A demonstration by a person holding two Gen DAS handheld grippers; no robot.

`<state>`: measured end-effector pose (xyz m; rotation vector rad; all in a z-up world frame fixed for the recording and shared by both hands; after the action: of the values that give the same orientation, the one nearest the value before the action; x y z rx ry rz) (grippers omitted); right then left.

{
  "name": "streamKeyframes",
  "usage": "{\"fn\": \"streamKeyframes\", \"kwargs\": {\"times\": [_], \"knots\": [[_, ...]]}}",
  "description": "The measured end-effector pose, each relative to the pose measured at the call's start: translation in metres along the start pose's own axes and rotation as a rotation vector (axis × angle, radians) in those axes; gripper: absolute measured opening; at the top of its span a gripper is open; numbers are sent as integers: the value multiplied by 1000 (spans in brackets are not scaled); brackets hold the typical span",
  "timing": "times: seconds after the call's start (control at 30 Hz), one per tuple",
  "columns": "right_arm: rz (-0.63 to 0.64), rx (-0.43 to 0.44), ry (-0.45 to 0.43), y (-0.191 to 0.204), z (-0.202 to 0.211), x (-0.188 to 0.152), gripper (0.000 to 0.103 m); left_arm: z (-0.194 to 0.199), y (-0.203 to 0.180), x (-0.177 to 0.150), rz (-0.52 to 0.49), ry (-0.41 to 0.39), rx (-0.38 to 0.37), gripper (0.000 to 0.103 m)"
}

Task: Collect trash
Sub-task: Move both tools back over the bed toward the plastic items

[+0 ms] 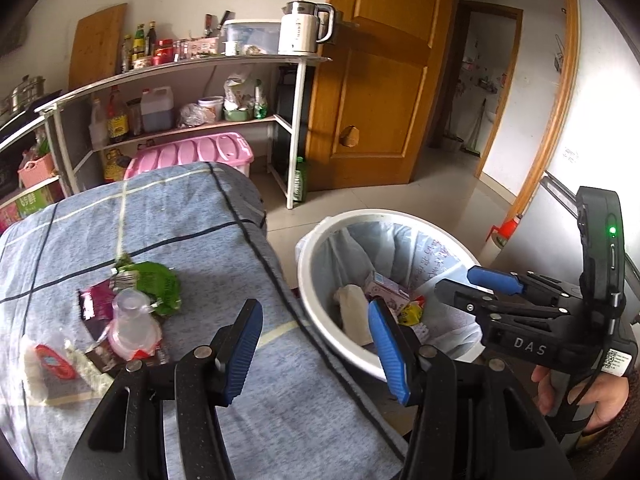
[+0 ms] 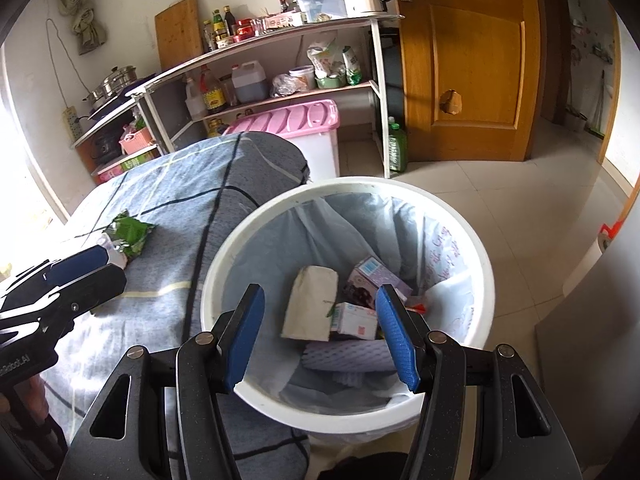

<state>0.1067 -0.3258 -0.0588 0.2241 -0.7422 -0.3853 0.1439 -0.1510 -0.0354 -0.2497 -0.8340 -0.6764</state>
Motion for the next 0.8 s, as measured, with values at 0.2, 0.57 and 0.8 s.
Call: {"fn": "streamKeyframes", "kwargs": {"times": [0.2, 0.57, 0.8], "knots": [[26, 56, -11, 31, 4, -4, 59, 25, 34, -13, 36, -14, 95, 55], [97, 167, 30, 107, -13, -15, 59, 68, 118, -52, 160, -4, 276, 59], [147, 207, 67, 151, -29, -24, 59, 80, 158, -78, 240, 6, 308, 59]]}}
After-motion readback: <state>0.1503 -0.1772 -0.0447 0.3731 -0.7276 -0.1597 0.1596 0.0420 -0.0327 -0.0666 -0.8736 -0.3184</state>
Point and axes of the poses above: each gripper's, at about its wrist camera, not at the fingertips, and z roughly against the way its jaws point, y to its left, x to its top, the point moved 5 cm from there along -z, roughly the way its jaws point, and after that the axes turned 14 degrees about -z, right-handed, at the moved point
